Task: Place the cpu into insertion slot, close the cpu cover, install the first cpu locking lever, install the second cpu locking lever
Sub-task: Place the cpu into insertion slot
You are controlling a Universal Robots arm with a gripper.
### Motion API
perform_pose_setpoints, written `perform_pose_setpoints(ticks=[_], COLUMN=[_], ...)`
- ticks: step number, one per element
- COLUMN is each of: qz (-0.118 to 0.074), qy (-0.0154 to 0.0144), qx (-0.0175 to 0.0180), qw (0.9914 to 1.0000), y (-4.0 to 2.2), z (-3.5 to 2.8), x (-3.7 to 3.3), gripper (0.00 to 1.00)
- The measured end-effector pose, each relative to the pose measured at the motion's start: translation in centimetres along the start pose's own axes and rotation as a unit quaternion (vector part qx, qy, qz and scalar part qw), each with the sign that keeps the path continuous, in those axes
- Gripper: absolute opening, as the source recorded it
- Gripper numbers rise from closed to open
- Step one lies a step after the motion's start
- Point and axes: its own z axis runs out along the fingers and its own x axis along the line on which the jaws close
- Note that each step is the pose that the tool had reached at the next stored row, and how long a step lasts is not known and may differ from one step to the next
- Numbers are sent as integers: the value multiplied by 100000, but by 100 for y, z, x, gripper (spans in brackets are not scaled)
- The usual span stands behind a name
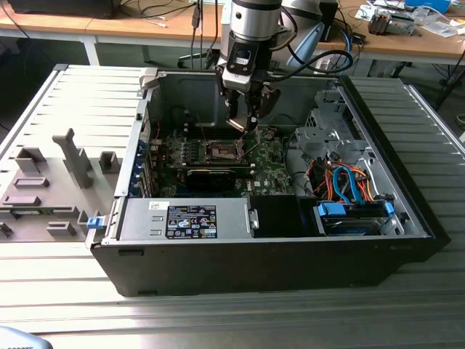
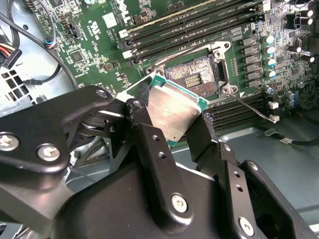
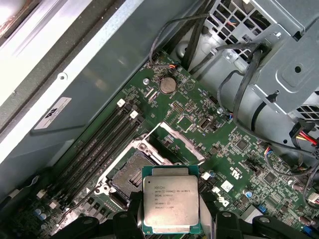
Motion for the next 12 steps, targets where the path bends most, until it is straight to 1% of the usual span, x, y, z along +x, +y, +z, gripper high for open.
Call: perform_pose_setpoints(ticks=[12], qz=[597], qy=[25], qx=[21], qw=[99998], y=[0], z=[4], x=[0], gripper=[55])
